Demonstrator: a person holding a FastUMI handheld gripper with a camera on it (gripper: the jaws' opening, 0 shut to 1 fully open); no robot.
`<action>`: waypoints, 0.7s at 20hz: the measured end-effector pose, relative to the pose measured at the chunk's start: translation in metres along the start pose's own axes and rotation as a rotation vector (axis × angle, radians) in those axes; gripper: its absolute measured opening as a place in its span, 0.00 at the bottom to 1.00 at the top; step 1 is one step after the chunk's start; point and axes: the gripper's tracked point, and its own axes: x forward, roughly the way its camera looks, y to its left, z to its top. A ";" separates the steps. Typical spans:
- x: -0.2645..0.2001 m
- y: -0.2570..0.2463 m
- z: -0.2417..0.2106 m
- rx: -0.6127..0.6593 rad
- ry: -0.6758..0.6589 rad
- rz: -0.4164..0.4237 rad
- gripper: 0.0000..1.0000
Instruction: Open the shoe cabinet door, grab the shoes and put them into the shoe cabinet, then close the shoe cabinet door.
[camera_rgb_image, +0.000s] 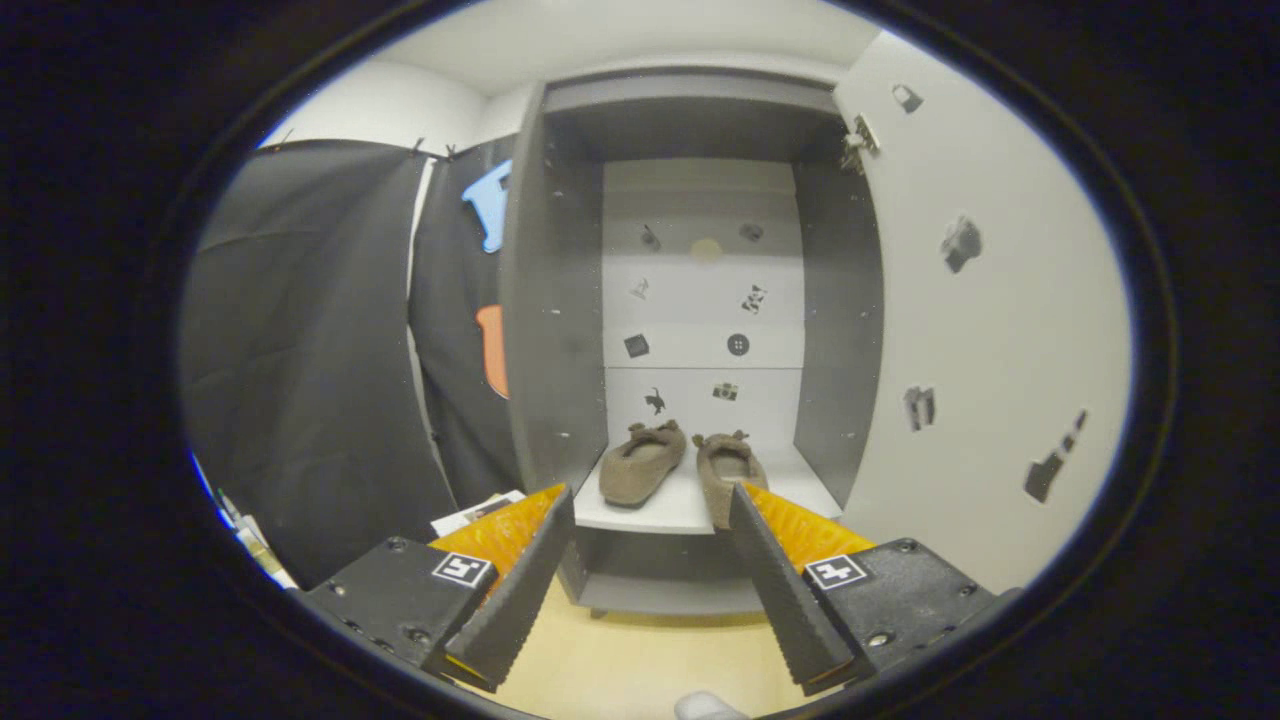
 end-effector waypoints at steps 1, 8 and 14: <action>-0.021 0.004 0.002 -0.004 -0.013 0.006 0.99; -0.158 -0.014 0.010 0.032 -0.059 0.033 0.99; -0.238 -0.089 0.014 0.030 -0.088 -0.077 0.99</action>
